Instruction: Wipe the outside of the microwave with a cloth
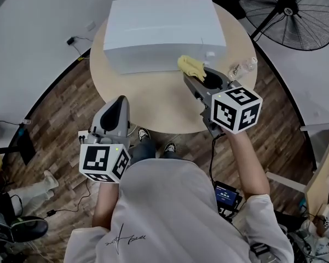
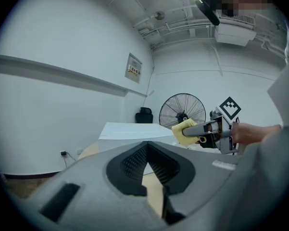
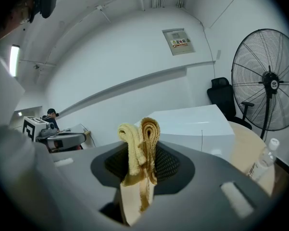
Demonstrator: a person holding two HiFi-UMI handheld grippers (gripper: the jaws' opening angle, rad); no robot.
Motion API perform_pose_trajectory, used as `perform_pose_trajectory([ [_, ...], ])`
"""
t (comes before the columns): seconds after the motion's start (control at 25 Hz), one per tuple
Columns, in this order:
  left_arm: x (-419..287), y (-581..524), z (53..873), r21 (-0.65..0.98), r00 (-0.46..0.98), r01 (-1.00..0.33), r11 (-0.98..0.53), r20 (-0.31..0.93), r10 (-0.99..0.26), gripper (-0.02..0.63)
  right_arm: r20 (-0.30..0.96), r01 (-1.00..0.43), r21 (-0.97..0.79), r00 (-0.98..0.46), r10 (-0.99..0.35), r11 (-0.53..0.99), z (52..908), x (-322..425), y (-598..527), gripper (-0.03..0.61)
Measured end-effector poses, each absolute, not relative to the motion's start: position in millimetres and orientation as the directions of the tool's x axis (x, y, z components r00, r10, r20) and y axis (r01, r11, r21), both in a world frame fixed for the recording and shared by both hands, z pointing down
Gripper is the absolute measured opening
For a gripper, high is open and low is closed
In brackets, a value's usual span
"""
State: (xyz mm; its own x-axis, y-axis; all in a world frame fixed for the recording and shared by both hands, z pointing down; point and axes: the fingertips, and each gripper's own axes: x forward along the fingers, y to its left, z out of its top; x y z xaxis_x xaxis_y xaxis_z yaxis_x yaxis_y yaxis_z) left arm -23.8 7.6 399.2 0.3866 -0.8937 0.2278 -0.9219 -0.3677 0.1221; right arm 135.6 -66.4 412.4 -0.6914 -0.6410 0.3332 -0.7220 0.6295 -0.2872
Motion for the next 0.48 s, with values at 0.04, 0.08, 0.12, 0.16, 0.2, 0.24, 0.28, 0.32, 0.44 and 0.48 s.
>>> perform_pose_trajectory([
  [0.04,-24.6,8.4,400.8,0.122,0.382,-0.924,-0.362,0.232,-0.895,-0.012,0.335,-0.723,-0.283,-0.69,-0.642,0.63,414.6,137.6,-63.6,0.127],
  [0.08,-25.4,9.4,402.2,0.123,0.377,-0.926,-0.357,0.236,-0.896,-0.012,0.336,-0.725,-0.278,-0.688,-0.644,0.63,416.8,139.8,-60.7,0.127],
  [0.12,-26.6,10.7,403.3,0.124,0.372,-0.928,-0.352,0.238,-0.897,-0.012,0.336,-0.727,-0.277,-0.686,-0.646,0.628,418.8,142.1,-57.7,0.127],
  [0.16,-27.9,12.1,404.4,0.125,0.369,-0.929,-0.348,0.241,-0.898,-0.012,0.334,-0.729,-0.28,-0.684,-0.648,0.625,420.4,144.3,-54.5,0.127],
  [0.2,-29.4,13.4,405.9,0.128,0.365,-0.93,-0.344,0.243,-0.899,-0.012,0.331,-0.73,-0.286,-0.683,-0.651,0.62,421.9,146.2,-51.3,0.127],
  [0.24,-31.1,14.5,407.8,0.131,0.363,-0.931,-0.34,0.245,-0.899,-0.012,0.329,-0.733,-0.291,-0.681,-0.655,0.615,423.4,147.8,-48.1,0.127],
  [0.28,-32.7,15.4,410.4,0.137,0.361,-0.932,-0.336,0.248,-0.899,-0.012,0.328,-0.736,-0.291,-0.677,-0.659,0.611,425.4,149.4,-44.7,0.127],
  [0.32,-33.9,16.0,413.4,0.143,0.359,-0.932,-0.333,0.25,-0.899,-0.012,0.33,-0.74,-0.287,-0.672,-0.663,0.608,427.9,151.4,-41.2,0.127],
  [0.44,-34.1,17.0,420.7,0.164,0.36,-0.931,-0.327,0.257,-0.897,-0.012,0.331,-0.762,-0.269,-0.647,-0.687,0.589,433.5,161.4,-31.7,0.127],
  [0.48,-33.3,17.2,421.4,0.166,0.362,-0.93,-0.328,0.259,-0.896,-0.012,0.324,-0.772,-0.268,-0.636,-0.701,0.577,433.2,165.6,-28.6,0.127],
])
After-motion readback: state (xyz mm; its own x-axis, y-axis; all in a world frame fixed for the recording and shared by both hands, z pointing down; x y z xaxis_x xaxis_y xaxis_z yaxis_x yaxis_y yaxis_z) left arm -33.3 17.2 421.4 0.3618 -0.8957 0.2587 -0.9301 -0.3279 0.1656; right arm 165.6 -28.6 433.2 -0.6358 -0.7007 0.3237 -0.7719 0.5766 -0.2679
